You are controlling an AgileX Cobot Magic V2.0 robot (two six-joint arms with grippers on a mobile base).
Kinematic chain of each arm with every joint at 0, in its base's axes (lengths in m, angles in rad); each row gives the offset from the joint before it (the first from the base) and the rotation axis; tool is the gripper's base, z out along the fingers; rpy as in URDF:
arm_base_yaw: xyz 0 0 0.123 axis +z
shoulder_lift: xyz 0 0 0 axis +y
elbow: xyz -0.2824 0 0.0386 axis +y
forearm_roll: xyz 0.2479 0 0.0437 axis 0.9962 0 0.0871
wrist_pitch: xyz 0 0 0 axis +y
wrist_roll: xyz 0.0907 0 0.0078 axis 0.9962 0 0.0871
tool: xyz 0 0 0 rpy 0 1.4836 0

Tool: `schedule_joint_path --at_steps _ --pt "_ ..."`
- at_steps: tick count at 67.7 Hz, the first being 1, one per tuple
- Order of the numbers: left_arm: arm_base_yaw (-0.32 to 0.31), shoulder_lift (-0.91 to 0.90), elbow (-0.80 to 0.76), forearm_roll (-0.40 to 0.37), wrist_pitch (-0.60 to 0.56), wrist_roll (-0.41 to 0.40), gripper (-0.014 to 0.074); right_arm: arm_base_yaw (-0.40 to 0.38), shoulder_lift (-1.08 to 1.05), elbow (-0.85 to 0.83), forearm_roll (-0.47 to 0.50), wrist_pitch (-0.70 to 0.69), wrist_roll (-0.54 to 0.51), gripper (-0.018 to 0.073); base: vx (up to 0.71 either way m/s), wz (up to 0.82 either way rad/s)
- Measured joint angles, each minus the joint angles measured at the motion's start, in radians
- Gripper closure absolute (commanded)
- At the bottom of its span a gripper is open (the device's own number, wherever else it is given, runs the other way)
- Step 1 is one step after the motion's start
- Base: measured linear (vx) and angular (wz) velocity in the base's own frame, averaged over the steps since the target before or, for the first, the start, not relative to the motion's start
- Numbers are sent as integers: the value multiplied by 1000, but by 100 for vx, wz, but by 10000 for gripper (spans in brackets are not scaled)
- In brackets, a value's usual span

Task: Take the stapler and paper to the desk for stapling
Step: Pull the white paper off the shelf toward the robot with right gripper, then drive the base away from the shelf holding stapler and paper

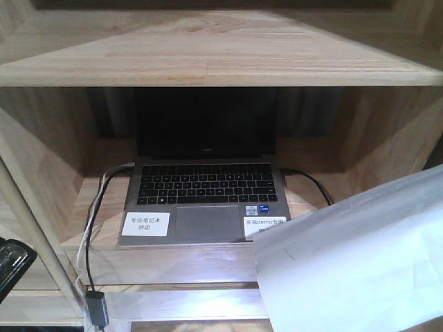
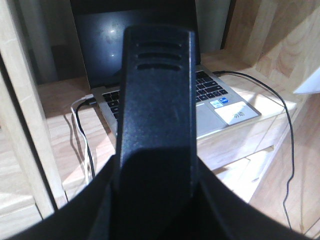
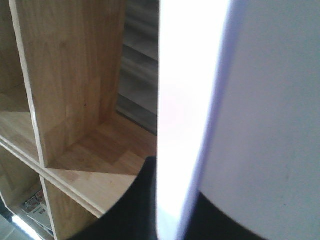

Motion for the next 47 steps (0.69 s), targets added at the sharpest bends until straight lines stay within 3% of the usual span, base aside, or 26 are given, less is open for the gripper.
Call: schedule_joint_path --at_steps 47 --pt "0 0 0 0 0 0 603 0 0 0 0 1 0 564 -14 0"
